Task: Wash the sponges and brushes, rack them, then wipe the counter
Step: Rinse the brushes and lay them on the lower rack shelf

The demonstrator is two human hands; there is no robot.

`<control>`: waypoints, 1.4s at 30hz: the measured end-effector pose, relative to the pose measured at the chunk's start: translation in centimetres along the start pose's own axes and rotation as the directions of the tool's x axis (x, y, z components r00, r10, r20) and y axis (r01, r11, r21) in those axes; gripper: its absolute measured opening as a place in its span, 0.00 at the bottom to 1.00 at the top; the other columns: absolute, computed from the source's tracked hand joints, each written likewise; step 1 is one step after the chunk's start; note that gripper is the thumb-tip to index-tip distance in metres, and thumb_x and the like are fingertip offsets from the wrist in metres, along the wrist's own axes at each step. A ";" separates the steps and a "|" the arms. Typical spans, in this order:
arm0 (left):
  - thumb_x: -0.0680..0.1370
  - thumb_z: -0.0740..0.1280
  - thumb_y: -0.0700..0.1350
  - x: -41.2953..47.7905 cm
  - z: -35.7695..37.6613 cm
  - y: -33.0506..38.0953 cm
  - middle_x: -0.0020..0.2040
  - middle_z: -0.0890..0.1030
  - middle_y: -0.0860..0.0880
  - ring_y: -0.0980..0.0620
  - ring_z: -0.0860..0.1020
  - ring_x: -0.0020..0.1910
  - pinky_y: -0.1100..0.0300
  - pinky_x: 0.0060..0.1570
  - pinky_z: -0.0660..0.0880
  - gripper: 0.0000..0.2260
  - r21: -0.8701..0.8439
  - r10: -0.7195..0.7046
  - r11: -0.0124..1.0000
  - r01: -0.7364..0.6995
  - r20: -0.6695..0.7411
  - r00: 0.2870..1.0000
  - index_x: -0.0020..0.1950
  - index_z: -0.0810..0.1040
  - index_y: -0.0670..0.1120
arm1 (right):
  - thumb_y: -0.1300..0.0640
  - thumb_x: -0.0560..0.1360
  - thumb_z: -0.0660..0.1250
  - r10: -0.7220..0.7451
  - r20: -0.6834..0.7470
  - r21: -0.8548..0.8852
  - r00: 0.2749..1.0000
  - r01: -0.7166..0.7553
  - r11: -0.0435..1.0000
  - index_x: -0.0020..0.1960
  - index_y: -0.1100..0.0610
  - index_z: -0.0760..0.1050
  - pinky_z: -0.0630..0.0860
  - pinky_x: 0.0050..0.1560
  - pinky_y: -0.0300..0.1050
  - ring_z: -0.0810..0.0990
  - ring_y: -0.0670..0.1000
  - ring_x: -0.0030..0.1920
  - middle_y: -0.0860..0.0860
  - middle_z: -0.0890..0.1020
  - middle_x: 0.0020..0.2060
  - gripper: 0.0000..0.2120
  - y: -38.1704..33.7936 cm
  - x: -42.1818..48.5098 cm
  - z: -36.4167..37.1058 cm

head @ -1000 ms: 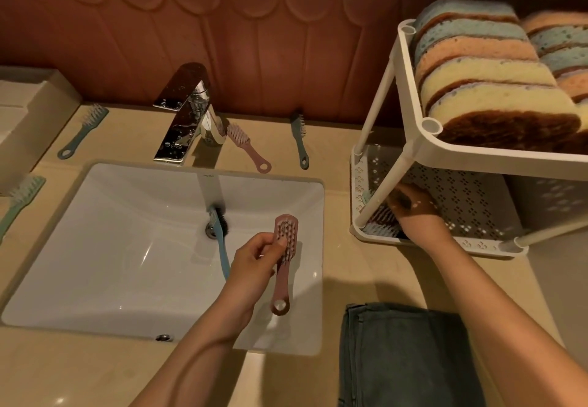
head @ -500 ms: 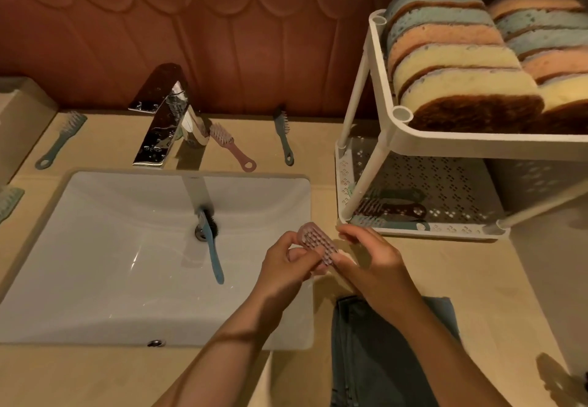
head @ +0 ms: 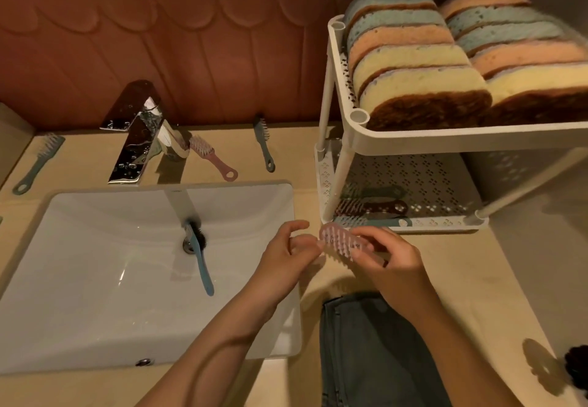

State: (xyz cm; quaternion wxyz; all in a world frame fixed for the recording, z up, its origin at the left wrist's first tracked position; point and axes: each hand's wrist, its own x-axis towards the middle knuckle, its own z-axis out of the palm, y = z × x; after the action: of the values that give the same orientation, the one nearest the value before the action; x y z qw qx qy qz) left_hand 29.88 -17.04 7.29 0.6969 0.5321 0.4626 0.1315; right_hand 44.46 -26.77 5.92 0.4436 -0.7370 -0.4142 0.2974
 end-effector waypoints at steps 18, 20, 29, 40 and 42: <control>0.80 0.59 0.51 5.0 3.4 1.7 0.52 0.81 0.48 0.46 0.79 0.45 0.56 0.39 0.72 0.11 0.825 0.644 0.469 -0.315 -0.076 0.761 0.60 0.70 0.48 | 0.57 0.75 0.65 -0.003 -0.182 -0.433 0.983 -0.078 0.898 0.57 0.56 0.77 0.73 0.55 0.49 0.78 0.57 0.55 0.55 0.82 0.54 0.11 2.7 12.5 -3.3; 0.80 0.58 0.50 5.1 3.3 1.7 0.51 0.81 0.47 0.45 0.78 0.44 0.56 0.38 0.72 0.12 0.833 0.653 0.451 -0.320 -0.064 0.754 0.61 0.70 0.48 | 0.56 0.76 0.64 0.011 -0.165 -0.509 0.986 -0.095 0.855 0.58 0.57 0.77 0.70 0.56 0.48 0.77 0.58 0.58 0.56 0.81 0.57 0.12 2.7 14.1 -2.7; 0.81 0.57 0.50 5.5 3.2 1.3 0.51 0.81 0.47 0.44 0.78 0.44 0.55 0.40 0.73 0.12 0.833 0.650 0.445 -0.328 -0.049 0.758 0.62 0.69 0.49 | 0.58 0.76 0.64 0.057 -0.101 -0.518 0.993 -0.101 0.849 0.58 0.60 0.77 0.68 0.57 0.48 0.74 0.60 0.61 0.58 0.79 0.58 0.12 4.7 16.9 -0.9; 0.81 0.58 0.51 5.9 2.9 1.0 0.50 0.81 0.47 0.45 0.79 0.43 0.54 0.40 0.75 0.14 0.820 0.662 0.451 -0.351 -0.044 0.749 0.66 0.66 0.51 | 0.56 0.74 0.66 -0.089 -0.052 -0.441 0.995 0.057 0.896 0.57 0.53 0.79 0.74 0.58 0.60 0.77 0.60 0.58 0.57 0.81 0.56 0.13 6.8 17.0 -0.9; 0.81 0.57 0.51 6.0 2.8 1.0 0.50 0.81 0.47 0.45 0.79 0.44 0.54 0.40 0.74 0.15 0.823 0.664 0.447 -0.351 -0.042 0.747 0.67 0.66 0.51 | 0.61 0.73 0.66 -0.097 -0.063 -0.397 0.993 0.064 0.915 0.55 0.58 0.80 0.74 0.59 0.58 0.78 0.60 0.56 0.58 0.82 0.54 0.11 6.0 16.1 -1.2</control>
State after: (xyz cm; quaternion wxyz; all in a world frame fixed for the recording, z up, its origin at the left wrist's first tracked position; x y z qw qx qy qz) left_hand 35.63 -14.37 5.11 0.2267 0.8575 0.4054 0.2213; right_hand 55.20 -14.72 -0.09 0.3144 -0.8050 -0.4773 0.1591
